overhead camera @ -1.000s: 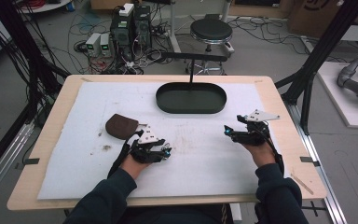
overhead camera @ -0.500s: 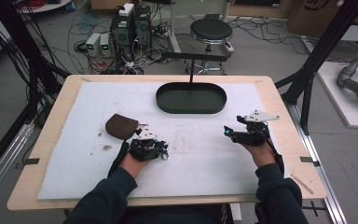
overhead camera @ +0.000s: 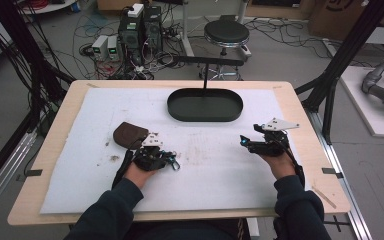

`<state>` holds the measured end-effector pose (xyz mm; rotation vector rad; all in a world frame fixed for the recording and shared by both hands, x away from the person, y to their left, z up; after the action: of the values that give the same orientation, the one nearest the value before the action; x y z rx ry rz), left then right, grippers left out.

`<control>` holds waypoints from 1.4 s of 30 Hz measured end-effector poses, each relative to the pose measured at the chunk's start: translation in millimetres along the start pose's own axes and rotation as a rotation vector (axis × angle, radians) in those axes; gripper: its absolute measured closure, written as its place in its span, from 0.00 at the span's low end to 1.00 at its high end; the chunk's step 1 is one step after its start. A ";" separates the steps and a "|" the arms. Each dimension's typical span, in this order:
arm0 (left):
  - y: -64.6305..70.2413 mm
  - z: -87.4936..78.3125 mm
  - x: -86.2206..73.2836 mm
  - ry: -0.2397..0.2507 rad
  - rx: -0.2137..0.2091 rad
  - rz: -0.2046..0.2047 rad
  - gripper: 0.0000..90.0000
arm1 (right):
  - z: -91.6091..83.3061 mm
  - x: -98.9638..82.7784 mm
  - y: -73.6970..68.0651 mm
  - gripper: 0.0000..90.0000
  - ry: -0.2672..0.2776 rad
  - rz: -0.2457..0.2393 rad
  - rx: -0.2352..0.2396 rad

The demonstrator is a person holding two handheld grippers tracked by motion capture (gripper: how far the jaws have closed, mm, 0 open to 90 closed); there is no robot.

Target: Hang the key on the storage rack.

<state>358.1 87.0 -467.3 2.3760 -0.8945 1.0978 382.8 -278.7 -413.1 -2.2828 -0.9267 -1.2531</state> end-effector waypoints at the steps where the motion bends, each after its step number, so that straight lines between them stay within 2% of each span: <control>1: -0.3 -0.4 -0.5 -0.003 0.000 -0.002 0.89 | -0.2 0.0 0.0 0.33 0.000 0.001 0.001; 12: -4.7 -3.4 -1.6 -0.014 -0.013 0.000 0.92 | -0.9 -0.3 0.8 0.33 -0.001 -0.004 0.000; 15: -7.1 -3.7 -1.3 -0.003 -0.036 -0.036 0.92 | -0.9 -0.3 0.7 0.33 0.000 -0.002 0.000; 17: -8.3 -4.7 -1.1 0.005 -0.038 -0.044 0.92 | -1.0 -0.4 0.7 0.33 -0.001 0.001 0.000; 20: -9.2 -5.7 -1.3 0.006 -0.035 -0.034 0.96 | -0.7 -0.5 0.8 0.33 -0.001 0.003 0.000; 26: -8.5 -6.2 -0.9 0.004 -0.028 -0.014 0.96 | -0.3 -0.6 0.5 0.33 -0.004 -0.002 0.003; 31: -8.2 -6.5 -0.3 0.015 -0.021 -0.012 0.96 | -0.4 -0.8 0.9 0.33 -0.006 -0.005 0.002; 37: -5.0 -5.3 0.0 0.012 -0.019 0.029 0.97 | 0.9 -0.8 0.0 0.33 -0.009 -0.005 0.004; 40: -4.7 -4.8 -0.1 0.010 -0.016 0.033 0.97 | 1.2 -0.7 -0.1 0.33 -0.008 -0.005 0.004; 41: -5.0 -4.2 -0.2 0.011 -0.008 0.024 0.92 | 1.2 -0.7 -0.1 0.33 -0.009 -0.006 0.004; 42: -5.8 -4.3 -0.1 0.008 -0.005 0.030 0.92 | 1.2 -0.8 -0.1 0.33 -0.009 -0.006 0.005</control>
<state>359.6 93.7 -465.1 2.3596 -0.9325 1.1142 383.1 -278.2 -414.4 -2.2856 -0.9393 -1.2425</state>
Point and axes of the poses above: each handheld gripper's, and its own axes: z roughly forward along the jaws, x roughly out of its top, y roughly to its right, the point moved 3 cm from there along z, roughly forward along the jaws, and after that the axes turned 8 degrees about x, right-handed, at the moved point
